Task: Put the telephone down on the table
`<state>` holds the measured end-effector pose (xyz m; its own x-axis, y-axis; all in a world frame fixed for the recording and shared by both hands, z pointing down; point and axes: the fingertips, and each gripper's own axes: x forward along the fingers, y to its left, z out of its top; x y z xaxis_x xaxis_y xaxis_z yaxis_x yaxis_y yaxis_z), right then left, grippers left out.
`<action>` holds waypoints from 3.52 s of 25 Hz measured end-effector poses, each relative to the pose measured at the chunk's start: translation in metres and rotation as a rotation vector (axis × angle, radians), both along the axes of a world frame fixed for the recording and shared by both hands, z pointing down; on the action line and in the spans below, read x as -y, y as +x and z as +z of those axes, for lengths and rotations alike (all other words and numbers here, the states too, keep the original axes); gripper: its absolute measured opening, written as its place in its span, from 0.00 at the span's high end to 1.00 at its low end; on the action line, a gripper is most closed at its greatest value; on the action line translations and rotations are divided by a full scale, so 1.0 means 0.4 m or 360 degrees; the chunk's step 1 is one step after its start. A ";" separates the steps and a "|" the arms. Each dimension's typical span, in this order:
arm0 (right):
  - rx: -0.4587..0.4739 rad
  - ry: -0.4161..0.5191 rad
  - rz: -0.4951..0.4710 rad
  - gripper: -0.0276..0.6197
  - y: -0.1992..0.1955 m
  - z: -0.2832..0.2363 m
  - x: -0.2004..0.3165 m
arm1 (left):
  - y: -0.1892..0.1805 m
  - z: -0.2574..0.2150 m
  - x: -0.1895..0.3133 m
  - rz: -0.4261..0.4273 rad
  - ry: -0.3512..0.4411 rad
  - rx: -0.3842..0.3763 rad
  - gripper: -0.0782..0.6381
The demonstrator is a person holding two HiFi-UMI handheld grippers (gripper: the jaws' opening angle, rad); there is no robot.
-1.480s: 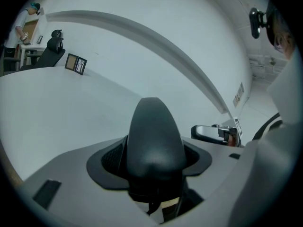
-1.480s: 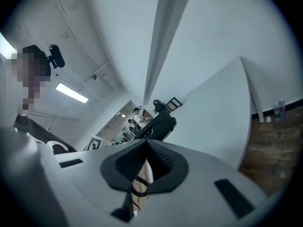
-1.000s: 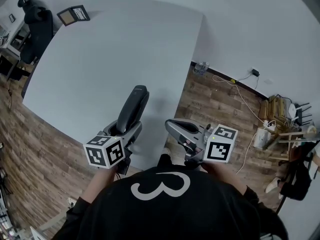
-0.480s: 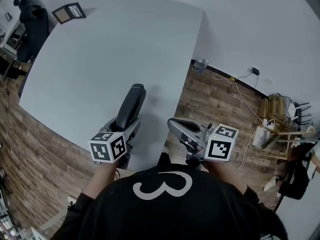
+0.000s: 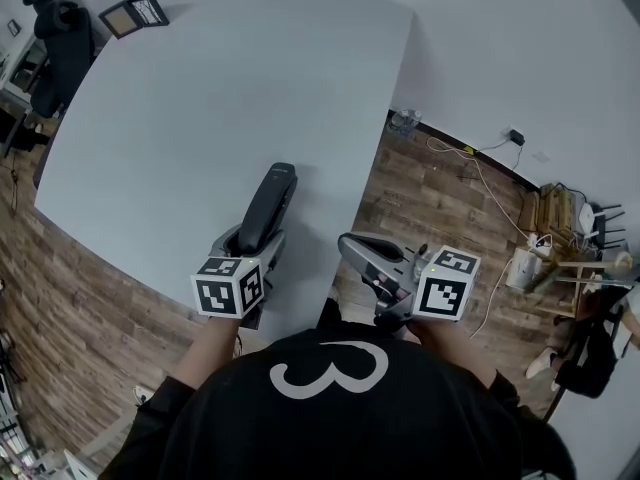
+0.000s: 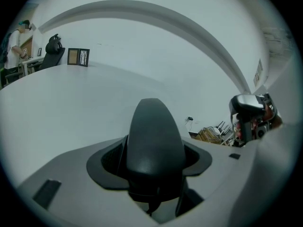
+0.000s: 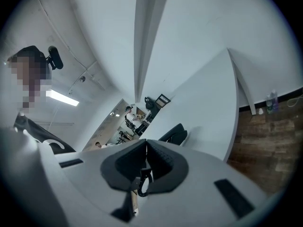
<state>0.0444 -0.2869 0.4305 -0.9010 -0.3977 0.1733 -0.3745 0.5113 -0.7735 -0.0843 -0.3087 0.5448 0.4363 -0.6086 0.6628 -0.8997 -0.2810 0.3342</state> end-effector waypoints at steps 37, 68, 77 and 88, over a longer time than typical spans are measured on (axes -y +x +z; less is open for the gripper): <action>-0.0117 0.0030 0.0078 0.94 0.010 0.019 -0.015 | -0.003 0.114 -0.026 0.0153 0.0023 0.0492 0.46; -0.0035 0.0380 0.0268 0.94 -0.140 -0.181 -0.329 | -0.138 -0.473 -0.292 0.0214 0.0548 -0.0451 0.84; 0.0023 0.0430 0.0257 0.94 -0.210 -0.214 -0.470 | -0.157 -0.508 -0.469 0.0426 0.0601 -0.0450 0.87; -0.0011 0.0406 0.0118 0.94 -0.285 -0.189 -0.578 | -0.118 -0.494 -0.600 0.0637 0.0532 -0.0505 0.87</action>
